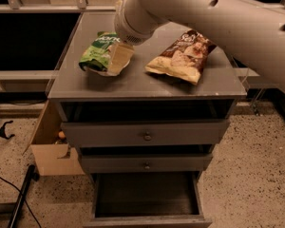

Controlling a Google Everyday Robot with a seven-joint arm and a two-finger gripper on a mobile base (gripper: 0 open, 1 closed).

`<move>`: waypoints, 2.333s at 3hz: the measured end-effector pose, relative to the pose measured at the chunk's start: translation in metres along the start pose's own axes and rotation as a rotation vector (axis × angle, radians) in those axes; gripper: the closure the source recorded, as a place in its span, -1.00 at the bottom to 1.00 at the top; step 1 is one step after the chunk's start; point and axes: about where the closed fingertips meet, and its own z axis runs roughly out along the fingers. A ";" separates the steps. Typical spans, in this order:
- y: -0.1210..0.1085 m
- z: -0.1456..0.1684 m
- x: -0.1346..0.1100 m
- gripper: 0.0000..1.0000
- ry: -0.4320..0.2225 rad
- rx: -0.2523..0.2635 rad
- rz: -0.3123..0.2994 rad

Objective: Place green rice chip bag into bottom drawer

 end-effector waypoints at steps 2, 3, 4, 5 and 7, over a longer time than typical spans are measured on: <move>0.006 0.028 -0.001 -1.00 -0.021 -0.067 0.040; 0.007 0.043 0.002 -1.00 -0.030 -0.087 0.053; 0.006 0.058 0.003 -1.00 -0.037 -0.106 0.059; 0.007 0.070 0.003 -1.00 -0.041 -0.133 0.071; 0.012 0.082 0.006 -1.00 -0.034 -0.188 0.101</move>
Offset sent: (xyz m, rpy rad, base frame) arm 0.0189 0.0208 -0.0351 0.0344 0.1183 0.0230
